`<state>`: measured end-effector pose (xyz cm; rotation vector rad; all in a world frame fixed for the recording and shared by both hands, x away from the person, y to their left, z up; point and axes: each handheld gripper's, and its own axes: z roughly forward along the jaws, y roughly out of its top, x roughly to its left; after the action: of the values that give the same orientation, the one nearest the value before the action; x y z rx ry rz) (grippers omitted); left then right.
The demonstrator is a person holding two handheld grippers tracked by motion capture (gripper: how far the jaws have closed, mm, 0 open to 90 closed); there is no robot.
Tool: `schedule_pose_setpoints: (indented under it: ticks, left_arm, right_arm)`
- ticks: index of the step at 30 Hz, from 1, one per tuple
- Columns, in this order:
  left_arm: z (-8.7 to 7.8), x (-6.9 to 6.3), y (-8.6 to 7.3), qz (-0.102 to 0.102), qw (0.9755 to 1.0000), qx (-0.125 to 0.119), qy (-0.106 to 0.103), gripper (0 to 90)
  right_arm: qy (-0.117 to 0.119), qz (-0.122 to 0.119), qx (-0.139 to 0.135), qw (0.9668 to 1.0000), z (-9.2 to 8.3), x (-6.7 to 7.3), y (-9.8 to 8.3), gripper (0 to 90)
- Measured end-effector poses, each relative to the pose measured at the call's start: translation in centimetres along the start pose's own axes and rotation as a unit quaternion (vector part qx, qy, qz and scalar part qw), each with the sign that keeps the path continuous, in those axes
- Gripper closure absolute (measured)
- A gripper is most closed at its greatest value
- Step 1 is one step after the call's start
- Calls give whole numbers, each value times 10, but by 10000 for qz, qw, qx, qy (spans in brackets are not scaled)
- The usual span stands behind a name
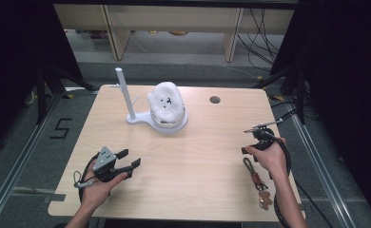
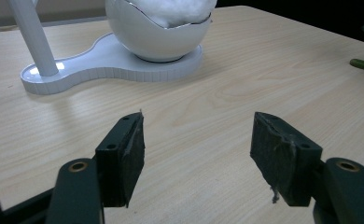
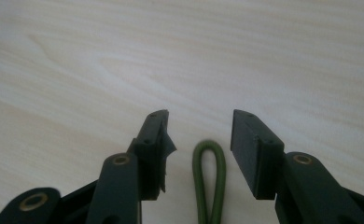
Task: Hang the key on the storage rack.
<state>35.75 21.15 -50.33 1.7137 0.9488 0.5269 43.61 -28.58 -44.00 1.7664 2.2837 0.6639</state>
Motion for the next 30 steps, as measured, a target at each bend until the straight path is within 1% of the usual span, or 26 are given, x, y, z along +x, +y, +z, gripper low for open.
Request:
schedule_pose_setpoints:
  ticks: [2, 4, 5, 6, 7, 8, 9, 10, 12, 13, 14, 15, 16, 17, 19, 20, 21, 22, 23, 24, 25, 26, 27, 28, 29, 30]
  left_arm:
    - [-2, 0, -1, -10, 10000, 41, 19, 346]
    - [-2, 1, -2, -10, 10000, 0, -14, 346]
    - [-3, 1, -2, -21, 10000, -2, -16, 346]
    - [-4, 1, -1, -10, 10000, 32, 20, 346]
    - [-4, 1, -1, -10, 10000, 32, 20, 346]
    - [-4, 0, 0, -7, 10000, 23, 17, 346]
    - [-4, 0, 0, -7, 10000, 23, 17, 346]
    - [-4, 0, 1, 9, 10000, 21, 10, 346]
    - [-3, -1, 1, 20, 10000, 11, -16, 346]
    - [-3, -2, 1, 29, 10000, 30, -6, 346]
    - [-2, -2, 1, 19, 10000, 4, -55, 346]
    - [-1, -2, 1, 19, 10000, 7, -56, 346]
    - [-1, -2, 1, 23, 10000, 9, -56, 346]
    - [-1, -2, 1, 24, 10000, 8, -59, 346]
    - [-2, -2, 0, 16, 10000, 7, -60, 346]
    - [-2, -2, 0, 2, 10000, 2, -55, 345]
    - [-2, -2, 0, 2, 10000, 2, -55, 346]
    - [-3, -1, 1, 10, 10000, 28, -22, 346]
    - [-3, -1, 1, 7, 10000, 26, -23, 346]
    - [-3, -1, 1, 1, 10000, 24, -22, 346]
    - [-3, -1, 1, 5, 10000, 25, -19, 346]
    - [-3, -1, 1, 10, 10000, 28, -18, 346]
    - [-3, -1, 1, 5, 10000, 30, -20, 346]
    - [-3, -1, 1, 1, 10000, 28, -17, 346]
    - [-3, -1, 1, 2, 10000, 27, -16, 346]
    - [-3, -1, 1, 6, 10000, 27, -18, 345]
  right_arm:
    - [3, 52, 60, 10000, -1, 0, -2, 573]
    - [-19, 109, 308, 9995, -2, 0, -6, 574]
    - [-62, 64, 429, 9990, -2, -1, -9, 576]
    - [-13, 12, 699, 9976, -2, -2, -13, 581]
    - [-13, 12, 699, 9976, -2, -2, -13, 581]
    - [-57, -18, 850, 9964, -3, -3, -18, 584]
    - [-57, -18, 850, 9964, -3, -3, -18, 584]
    - [-89, 1, 954, 9954, -3, -4, -19, 584]
    - [-140, -83, 1113, 9936, -2, -7, -23, 584]
    - [-134, -98, 1158, 9931, -2, -8, -25, 585]
    - [-138, -95, 1216, 9924, -1, -9, -28, 587]
    - [-138, -95, 1216, 9924, -1, -9, -28, 587]
    - [-145, -107, 1349, 9907, -1, -10, -30, 590]
    - [-145, -107, 1349, 9907, -1, -10, -30, 590]
    - [-134, -176, 1430, 9895, 1, -10, -32, 591]
    - [-124, -239, 1594, 9869, 2, -10, -35, 593]
    - [-124, -239, 1594, 9869, 2, -10, -35, 593]
    - [-103, -262, 1705, 9850, 1, -9, -35, 593]
    - [-91, -303, 1751, 9840, 2, -9, -36, 593]
    - [-89, -165, 1854, 9825, 2, -6, -37, 593]
    - [-103, -208, 1893, 9817, 3, -6, -38, 592]
    - [-87, -324, 2015, 9789, 5, -7, -38, 589]
    - [-87, -324, 2015, 9789, 5, -7, -38, 589]
    - [-48, -245, 2135, 9766, 5, -5, -39, 587]
    - [-111, -337, 2031, 9785, 8, -6, -40, 585]
    - [-116, -358, 2049, 9781, 8, -6, -41, 585]
